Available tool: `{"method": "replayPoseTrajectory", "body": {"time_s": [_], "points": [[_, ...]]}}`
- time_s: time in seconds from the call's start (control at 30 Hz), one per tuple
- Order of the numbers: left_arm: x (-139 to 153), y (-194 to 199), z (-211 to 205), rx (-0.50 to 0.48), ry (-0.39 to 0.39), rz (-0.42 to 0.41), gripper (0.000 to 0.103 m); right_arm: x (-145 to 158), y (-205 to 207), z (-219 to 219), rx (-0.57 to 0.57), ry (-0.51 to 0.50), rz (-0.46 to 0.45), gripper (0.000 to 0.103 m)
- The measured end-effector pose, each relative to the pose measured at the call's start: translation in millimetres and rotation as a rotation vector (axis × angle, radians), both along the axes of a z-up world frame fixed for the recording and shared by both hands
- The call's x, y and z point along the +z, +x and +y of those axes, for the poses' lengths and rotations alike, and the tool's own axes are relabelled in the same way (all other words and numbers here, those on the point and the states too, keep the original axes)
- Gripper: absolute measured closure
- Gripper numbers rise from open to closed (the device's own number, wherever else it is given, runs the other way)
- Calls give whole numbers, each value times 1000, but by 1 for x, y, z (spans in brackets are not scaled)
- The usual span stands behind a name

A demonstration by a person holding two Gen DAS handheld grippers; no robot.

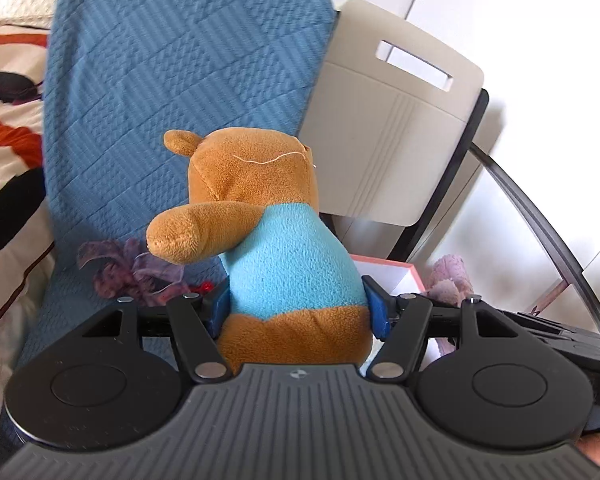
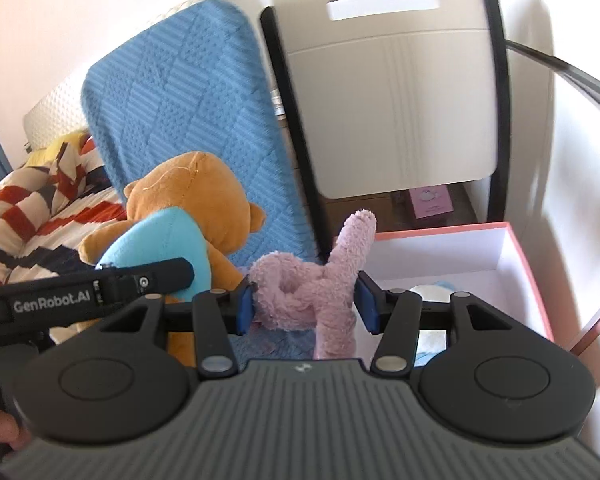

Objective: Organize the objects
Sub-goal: 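Carry teddy bear over pink box with left tool while right tool carries bunny there, then open left tool dropping teddy bear into box while right tool releases bunny inside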

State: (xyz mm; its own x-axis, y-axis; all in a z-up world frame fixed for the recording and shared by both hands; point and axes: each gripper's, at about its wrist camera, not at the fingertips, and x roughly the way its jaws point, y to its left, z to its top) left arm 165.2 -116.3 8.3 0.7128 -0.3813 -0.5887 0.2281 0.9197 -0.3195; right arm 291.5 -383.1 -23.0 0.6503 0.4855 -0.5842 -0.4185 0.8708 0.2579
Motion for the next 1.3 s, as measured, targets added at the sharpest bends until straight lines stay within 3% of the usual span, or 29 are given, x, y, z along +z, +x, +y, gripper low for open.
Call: {"method": "replayPoseTrajectory", "body": {"time_s": [0.27,0.5,0.93,1.23,1.3], "points": [[-18,32,-37,-29,28,51,34,-22,28,-43,-91,-16,28,49],[-56,55,-66,-38,97,103,34,-65,50,-76,-148,-53,107,49],[-115,77,-112,-84,148,217,34,-141,76,-102,-176,-137,251,49],[-122,75,-121,-93,144,256,32,-147,85,-118,-206,-135,274,48],[-118,77,-122,-105,167,266,28,-143,86,-119,-212,-130,271,41]]}}
